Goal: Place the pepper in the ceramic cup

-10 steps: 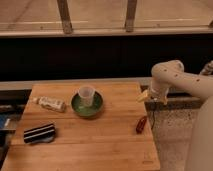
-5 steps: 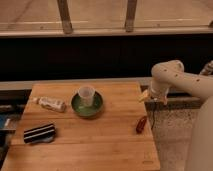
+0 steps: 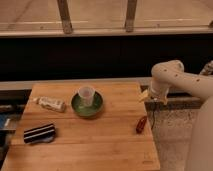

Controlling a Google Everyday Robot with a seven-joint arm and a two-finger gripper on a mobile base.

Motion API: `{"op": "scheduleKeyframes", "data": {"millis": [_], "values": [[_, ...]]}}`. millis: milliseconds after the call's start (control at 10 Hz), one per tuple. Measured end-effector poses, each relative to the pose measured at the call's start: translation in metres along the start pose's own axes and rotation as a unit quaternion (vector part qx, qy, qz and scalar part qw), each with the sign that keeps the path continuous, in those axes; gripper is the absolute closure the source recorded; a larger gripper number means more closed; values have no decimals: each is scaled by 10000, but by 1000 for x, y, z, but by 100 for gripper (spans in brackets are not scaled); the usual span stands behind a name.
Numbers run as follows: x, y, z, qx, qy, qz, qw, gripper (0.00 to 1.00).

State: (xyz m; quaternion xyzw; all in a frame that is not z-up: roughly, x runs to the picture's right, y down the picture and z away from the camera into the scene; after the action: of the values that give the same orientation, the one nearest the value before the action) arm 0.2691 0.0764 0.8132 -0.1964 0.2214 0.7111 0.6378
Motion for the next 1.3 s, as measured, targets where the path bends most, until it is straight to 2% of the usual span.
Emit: {"op": "scheduleKeyframes", "data": {"millis": [800,1000,1200,1300], "values": [[-3,2,-2,30,-41,-37,10000,20],[0,23,-4,121,-51,-169,9998,20],[20,26,0,335,-11,-197,9992,20],[25,36,5,377,4,-249,9990,20]]}}
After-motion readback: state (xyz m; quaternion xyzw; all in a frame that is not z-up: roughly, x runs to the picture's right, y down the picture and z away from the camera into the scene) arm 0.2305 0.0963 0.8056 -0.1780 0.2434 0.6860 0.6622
